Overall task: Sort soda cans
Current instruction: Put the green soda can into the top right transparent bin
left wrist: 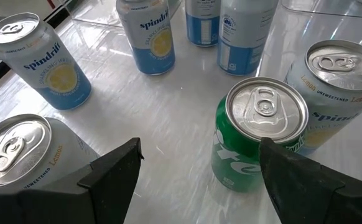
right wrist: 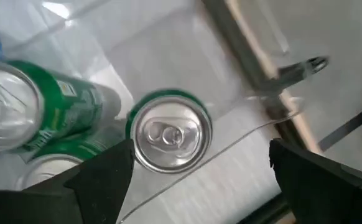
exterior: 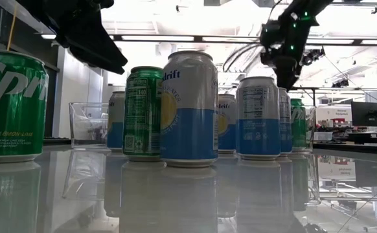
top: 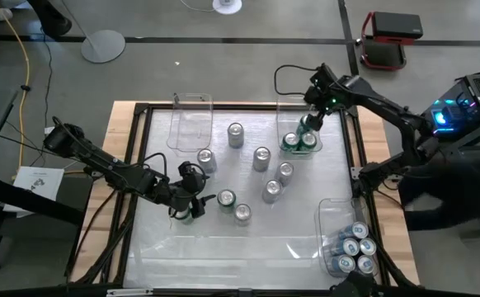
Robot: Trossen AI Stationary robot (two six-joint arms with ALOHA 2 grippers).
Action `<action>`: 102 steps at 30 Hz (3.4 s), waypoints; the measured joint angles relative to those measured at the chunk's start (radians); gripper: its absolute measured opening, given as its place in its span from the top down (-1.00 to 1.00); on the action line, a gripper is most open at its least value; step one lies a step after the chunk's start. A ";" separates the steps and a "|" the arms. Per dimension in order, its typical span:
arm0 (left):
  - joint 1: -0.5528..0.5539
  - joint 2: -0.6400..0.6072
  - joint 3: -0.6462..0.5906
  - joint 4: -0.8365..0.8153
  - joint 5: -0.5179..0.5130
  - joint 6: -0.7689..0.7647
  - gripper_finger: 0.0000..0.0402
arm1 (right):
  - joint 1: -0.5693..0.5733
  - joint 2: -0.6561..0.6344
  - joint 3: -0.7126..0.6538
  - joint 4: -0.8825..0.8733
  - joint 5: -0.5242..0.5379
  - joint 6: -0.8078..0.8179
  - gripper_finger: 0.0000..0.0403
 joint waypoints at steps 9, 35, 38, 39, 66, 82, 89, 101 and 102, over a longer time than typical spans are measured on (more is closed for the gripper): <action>-0.026 0.000 0.000 -0.022 -0.052 0.000 -0.51 | 0.298 -0.152 0.006 0.064 0.048 0.093 -0.78; -0.177 -0.125 0.001 -0.146 -0.194 -0.097 -0.51 | 1.108 0.369 0.194 0.862 0.121 0.331 -0.78; -0.177 -0.125 0.001 -0.161 -0.201 -0.121 -0.51 | 1.108 0.468 0.335 0.695 0.183 0.332 -0.78; -0.177 -0.125 0.001 -0.165 -0.201 -0.123 -0.51 | 1.108 0.498 0.381 0.633 0.212 0.334 -0.78; -0.177 -0.125 0.001 -0.162 -0.201 -0.130 -0.51 | 1.021 0.711 0.582 0.311 0.120 0.509 -0.54; -0.177 -0.124 0.000 -0.158 -0.202 -0.133 -0.51 | 1.005 0.481 0.586 0.239 0.218 0.323 -0.41; -0.179 -0.124 0.000 -0.153 -0.201 -0.132 -0.51 | 0.923 0.270 0.582 0.069 0.368 0.297 -0.41; -0.178 -0.067 0.000 -0.153 -0.228 -0.131 -0.51 | 0.398 -0.120 0.051 0.254 0.267 0.343 -0.41; -0.178 -0.063 0.000 -0.153 -0.231 -0.130 -0.51 | 0.357 -0.122 0.021 0.279 0.225 0.347 -0.41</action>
